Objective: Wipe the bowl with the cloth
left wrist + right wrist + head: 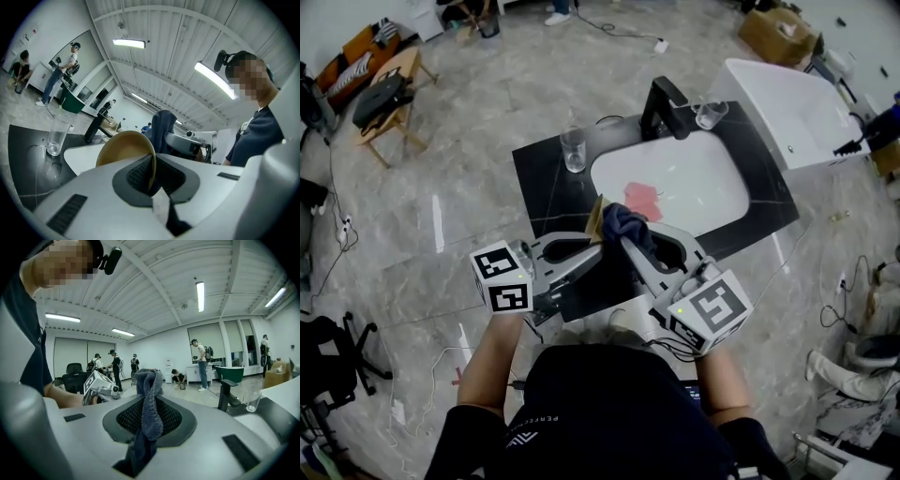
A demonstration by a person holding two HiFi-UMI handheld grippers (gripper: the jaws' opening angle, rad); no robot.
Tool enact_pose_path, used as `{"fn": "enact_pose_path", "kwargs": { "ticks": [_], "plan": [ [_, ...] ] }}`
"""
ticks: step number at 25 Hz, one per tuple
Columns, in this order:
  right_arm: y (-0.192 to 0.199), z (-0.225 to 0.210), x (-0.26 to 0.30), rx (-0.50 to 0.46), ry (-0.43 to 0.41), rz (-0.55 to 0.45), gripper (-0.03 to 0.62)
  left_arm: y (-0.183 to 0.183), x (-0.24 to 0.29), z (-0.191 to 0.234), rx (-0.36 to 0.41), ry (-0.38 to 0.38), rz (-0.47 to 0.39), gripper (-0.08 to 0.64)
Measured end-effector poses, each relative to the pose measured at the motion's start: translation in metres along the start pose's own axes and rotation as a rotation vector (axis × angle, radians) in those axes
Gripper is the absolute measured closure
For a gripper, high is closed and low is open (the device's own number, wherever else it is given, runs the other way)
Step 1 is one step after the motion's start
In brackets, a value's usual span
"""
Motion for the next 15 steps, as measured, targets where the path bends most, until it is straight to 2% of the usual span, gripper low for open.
{"fn": "enact_pose_path", "kwargs": {
  "ticks": [6, 15],
  "plan": [
    [0.003, 0.001, 0.002, -0.002, 0.039, 0.014, 0.523, -0.002, 0.003, -0.006, 0.082, -0.003, 0.088, 0.543],
    [0.002, -0.005, 0.002, -0.012, 0.075, 0.009, 0.523, 0.001, -0.005, -0.016, 0.126, 0.092, 0.119, 0.543]
  ]
}}
Point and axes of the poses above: the fingertips, and each gripper's own axes: x forward along the fingers, z to its left, y out of its underside, the point moved 9 cm from there along -x, backward along the fingers, and after that the axes turned 6 degrees about z, right-handed, at the moved point
